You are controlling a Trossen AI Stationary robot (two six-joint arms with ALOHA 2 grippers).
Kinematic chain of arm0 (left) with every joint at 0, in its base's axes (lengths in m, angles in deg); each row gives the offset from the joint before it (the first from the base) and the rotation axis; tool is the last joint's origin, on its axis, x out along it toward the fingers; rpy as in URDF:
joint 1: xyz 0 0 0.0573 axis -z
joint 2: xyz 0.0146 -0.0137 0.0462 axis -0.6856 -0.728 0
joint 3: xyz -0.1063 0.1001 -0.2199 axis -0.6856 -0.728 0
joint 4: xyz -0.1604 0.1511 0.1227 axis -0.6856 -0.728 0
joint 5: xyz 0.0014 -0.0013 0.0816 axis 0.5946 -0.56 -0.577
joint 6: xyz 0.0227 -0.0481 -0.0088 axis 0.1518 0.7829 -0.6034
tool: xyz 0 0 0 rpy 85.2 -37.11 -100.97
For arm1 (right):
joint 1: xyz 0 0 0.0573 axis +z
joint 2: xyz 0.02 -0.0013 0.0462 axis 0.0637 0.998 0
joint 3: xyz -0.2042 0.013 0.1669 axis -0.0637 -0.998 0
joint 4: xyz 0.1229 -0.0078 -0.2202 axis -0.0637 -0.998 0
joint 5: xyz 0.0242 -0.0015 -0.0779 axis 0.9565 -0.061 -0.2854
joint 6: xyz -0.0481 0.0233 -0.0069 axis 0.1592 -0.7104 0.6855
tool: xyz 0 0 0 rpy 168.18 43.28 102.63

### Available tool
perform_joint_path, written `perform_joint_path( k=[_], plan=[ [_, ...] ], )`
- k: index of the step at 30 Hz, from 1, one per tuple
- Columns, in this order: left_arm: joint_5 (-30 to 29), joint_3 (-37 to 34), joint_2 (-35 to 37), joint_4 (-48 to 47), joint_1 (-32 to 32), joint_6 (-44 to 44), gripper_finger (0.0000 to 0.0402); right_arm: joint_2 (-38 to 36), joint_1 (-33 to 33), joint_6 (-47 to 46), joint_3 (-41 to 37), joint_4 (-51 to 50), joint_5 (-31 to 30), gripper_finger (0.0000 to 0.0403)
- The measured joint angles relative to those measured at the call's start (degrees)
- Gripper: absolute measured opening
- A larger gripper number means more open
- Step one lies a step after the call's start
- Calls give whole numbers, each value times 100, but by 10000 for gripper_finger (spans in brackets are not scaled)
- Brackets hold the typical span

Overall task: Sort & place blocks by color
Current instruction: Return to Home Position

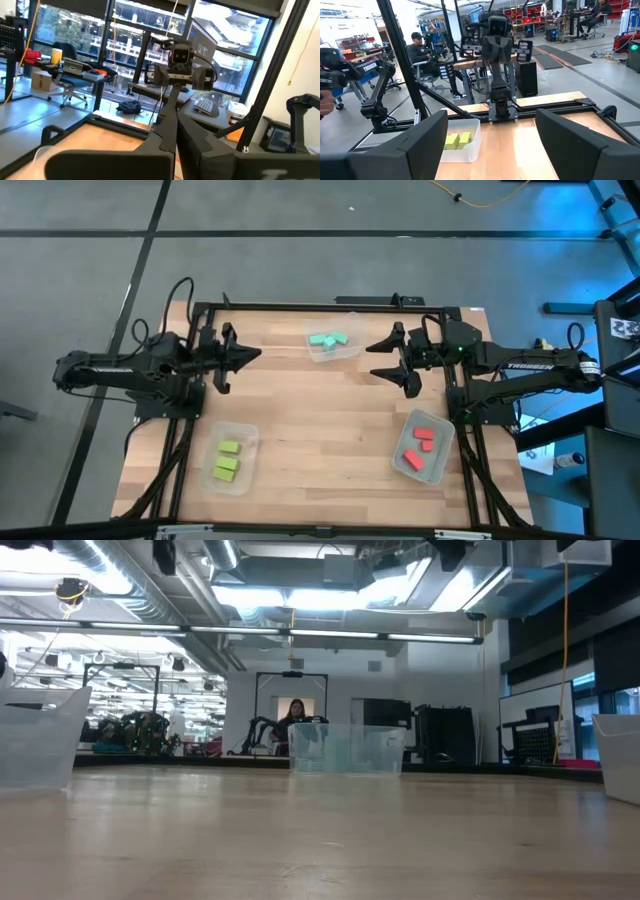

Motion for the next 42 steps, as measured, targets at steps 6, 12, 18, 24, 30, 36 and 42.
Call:
perform_joint_path(
  k=[6, 12, 18, 24, 30, 36, 42],
  plan=[
    [-25, -506, 591, 16, 0, 102, 0, 0, 0, 5, 0, 0, 0, 304],
    [-125, -1056, 1248, 22, -4, 112, 0, 0, 0, -1, 0, 2, 0, 304],
    [-125, -1505, 1880, 36, -2, 286, 0, 0, 0, -26, 0, 2, -3, 304],
    [-125, -1889, 2185, 26, 12, 466, 0, 0, 0, -309, 2, 4, -59, 304],
    [-126, -2341, 2274, 479, 231, 593, 0, 0, 0, -316, 2, 4, -59, 284],
    [-144, -2783, 2276, 822, 547, 572, 0, 0, 0, -461, 2, 4, -59, 255],
    [-101, -2890, 2660, 455, 634, 364, 0, 2, -2, -492, 2, 2, -61, 226]
  ],
)
